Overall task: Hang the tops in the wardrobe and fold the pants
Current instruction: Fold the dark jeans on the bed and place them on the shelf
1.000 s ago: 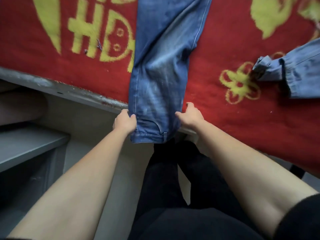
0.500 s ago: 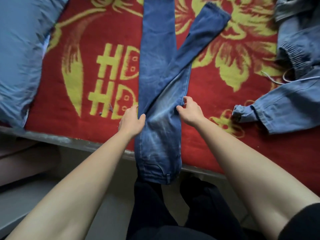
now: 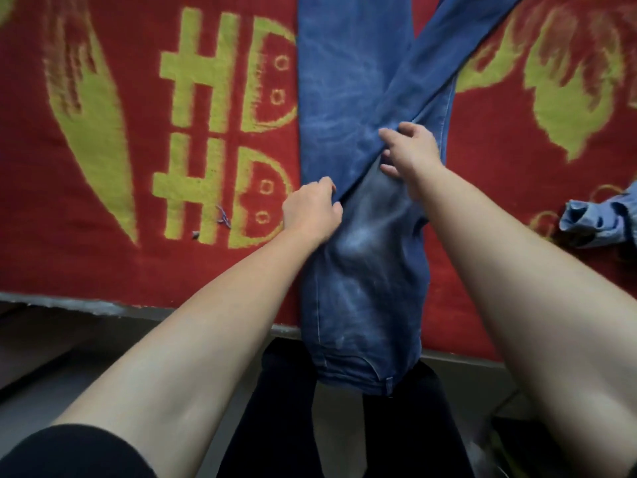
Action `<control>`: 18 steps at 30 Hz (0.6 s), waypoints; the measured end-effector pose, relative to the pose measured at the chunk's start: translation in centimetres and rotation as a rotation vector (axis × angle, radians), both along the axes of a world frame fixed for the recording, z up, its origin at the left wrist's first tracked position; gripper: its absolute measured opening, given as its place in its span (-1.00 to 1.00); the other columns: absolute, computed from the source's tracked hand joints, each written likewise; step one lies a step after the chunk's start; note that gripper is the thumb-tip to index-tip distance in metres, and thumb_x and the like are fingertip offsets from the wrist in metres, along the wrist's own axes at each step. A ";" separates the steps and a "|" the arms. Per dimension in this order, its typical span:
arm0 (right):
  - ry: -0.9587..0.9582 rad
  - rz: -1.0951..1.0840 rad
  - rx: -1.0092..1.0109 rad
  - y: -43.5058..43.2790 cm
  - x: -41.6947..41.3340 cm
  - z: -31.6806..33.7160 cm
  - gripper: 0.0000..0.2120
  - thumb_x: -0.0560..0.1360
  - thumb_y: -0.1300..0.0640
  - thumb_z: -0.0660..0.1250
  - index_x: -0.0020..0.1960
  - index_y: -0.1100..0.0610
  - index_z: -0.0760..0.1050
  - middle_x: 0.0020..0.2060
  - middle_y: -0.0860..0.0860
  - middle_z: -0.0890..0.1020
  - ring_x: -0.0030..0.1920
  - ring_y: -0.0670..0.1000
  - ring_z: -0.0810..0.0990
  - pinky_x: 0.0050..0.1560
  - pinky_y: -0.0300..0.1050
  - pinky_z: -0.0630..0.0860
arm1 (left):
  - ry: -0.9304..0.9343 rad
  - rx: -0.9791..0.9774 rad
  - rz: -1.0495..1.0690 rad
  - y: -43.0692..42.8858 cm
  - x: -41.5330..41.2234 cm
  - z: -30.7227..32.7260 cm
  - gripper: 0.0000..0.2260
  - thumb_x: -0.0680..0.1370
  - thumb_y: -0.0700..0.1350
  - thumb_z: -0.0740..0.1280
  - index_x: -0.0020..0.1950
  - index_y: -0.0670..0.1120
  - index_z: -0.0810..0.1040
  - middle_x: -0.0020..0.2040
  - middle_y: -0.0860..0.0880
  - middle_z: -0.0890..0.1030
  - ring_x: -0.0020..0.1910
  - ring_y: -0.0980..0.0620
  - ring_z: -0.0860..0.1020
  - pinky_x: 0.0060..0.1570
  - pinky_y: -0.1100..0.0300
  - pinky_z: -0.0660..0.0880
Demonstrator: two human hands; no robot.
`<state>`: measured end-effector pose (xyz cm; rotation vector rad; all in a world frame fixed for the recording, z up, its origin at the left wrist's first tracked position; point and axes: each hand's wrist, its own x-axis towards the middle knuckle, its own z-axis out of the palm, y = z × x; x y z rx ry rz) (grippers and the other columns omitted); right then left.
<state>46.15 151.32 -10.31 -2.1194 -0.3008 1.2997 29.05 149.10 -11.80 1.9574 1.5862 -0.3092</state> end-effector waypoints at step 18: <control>-0.224 -0.070 -0.080 4.9 1.0 -1.3 -0.28 0.40 -0.09 0.43 0.42 0.16 0.22 0.22 0.07 0.54 0.14 0.09 0.61 0.12 0.06 0.60 | -0.054 0.068 0.148 4.6 0.9 -1.9 -0.81 0.52 0.14 0.29 -0.02 0.05 0.49 -0.06 0.01 0.62 -0.03 -0.13 0.57 -0.15 0.10 0.37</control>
